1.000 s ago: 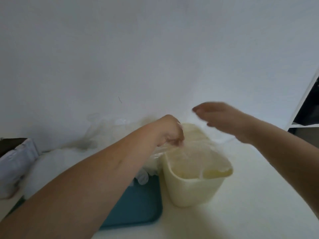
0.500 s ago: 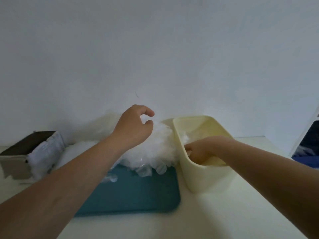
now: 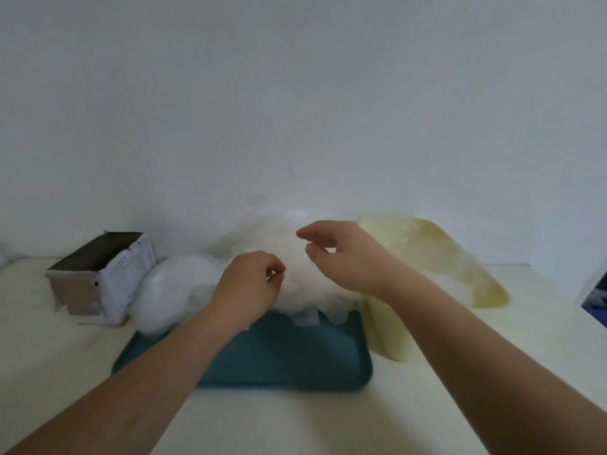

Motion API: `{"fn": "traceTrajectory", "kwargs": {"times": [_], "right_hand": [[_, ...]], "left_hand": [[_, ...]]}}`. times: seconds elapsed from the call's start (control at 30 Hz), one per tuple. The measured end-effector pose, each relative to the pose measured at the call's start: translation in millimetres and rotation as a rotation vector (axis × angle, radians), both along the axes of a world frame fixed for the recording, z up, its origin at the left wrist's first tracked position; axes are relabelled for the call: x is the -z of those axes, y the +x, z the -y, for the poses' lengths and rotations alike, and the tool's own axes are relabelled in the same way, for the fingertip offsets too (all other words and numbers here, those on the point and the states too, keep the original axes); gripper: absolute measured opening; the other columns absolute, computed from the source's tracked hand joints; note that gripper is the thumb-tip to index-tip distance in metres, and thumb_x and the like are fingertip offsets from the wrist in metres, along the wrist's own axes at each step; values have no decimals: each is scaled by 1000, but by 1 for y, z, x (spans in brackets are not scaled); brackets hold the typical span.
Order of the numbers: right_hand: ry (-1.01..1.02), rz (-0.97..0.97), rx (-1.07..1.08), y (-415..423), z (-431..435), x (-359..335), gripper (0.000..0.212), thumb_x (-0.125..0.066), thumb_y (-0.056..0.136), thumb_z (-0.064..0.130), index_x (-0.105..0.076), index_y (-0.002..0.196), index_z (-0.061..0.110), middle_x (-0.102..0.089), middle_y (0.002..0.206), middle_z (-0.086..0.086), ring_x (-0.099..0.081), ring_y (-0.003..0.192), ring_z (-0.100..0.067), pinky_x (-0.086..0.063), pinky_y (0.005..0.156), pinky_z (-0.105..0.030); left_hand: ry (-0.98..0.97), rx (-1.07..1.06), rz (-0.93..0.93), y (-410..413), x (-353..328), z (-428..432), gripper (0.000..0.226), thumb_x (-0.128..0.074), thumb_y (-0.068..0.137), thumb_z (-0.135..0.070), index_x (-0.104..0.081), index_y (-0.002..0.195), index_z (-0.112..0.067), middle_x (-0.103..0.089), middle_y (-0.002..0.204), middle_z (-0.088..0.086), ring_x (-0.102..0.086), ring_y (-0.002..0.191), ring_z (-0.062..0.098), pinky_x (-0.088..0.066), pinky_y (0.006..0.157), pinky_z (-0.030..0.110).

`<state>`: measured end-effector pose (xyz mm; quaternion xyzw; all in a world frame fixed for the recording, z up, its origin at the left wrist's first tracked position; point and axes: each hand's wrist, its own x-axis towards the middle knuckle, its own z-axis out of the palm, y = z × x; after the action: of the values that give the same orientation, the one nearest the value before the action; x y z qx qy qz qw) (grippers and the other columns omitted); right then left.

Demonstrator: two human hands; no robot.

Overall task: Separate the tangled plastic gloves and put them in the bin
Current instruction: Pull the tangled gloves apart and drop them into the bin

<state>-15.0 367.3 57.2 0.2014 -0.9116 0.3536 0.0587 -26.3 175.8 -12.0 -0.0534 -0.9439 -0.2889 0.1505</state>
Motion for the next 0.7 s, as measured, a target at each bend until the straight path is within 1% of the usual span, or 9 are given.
{"fn": "traceTrajectory", "kwargs": {"times": [0.07,0.13,0.17,0.27,0.37,0.47,0.57,0.63,0.7], "right_hand": [[-165,9,20,-6,15,20,35,-56,101,20,-66,134,27,-66,131,15,-63,114,-2,-52,106,-31],[-250,-37,99,-13,28,34,32,-58,101,22,-67,131,28,-67,125,17,-63,105,2,-56,100,-32],[-243,-51,142,-17,33,38,32,-59,100,24,-66,131,30,-66,125,16,-62,103,1,-55,100,-31],[-29,21,183,-27,49,47,50,-69,93,41,-57,141,31,-60,138,7,-61,116,-12,-47,99,-27],[130,98,209,-36,53,53,65,-78,84,47,-58,142,27,-63,134,3,-61,119,-15,-47,96,-27],[104,91,236,-41,48,57,44,-81,85,37,-71,126,25,-69,101,7,-65,89,-8,-51,82,-23],[91,19,238,-47,43,56,13,-75,90,30,-79,102,25,-71,88,12,-64,79,-2,-55,78,-23],[60,-11,225,-49,39,53,7,-72,93,29,-78,91,27,-70,81,18,-63,75,2,-51,67,-16],[-22,-50,222,-47,35,50,9,-70,94,26,-74,85,26,-69,78,16,-63,73,1,-45,63,-15]], "left_hand": [[100,-9,-4,8,-2,14,16,-64,99,-19,-76,96,-29,-73,97,-10,-72,76,12,-57,67,25],[150,-21,35,13,0,24,9,-66,98,-26,-73,94,-31,-70,98,-12,-73,70,14,-52,59,20],[125,-24,60,14,2,27,4,-69,96,-34,-71,100,-33,-67,104,-15,-74,78,12,-50,63,17],[93,35,178,11,16,32,46,-76,87,-55,-64,127,-36,-59,122,-21,-63,104,5,-53,89,24],[155,84,132,10,23,27,28,-78,90,-40,-72,115,-30,-68,103,-16,-64,92,6,-56,86,26],[248,49,29,7,28,28,9,-74,94,-27,-81,101,-28,-74,91,-15,-67,81,1,-56,76,18],[409,-7,-58,6,28,36,10,-78,90,-21,-76,84,-29,-72,76,-16,-66,68,-2,-49,63,12],[504,-37,-70,5,26,44,16,-79,87,-17,-71,92,-31,-68,77,-12,-63,68,0,-48,66,12],[583,-25,9,5,22,52,31,-75,88,-14,-66,111,-32,-66,81,-7,-62,69,2,-48,68,13]]}}
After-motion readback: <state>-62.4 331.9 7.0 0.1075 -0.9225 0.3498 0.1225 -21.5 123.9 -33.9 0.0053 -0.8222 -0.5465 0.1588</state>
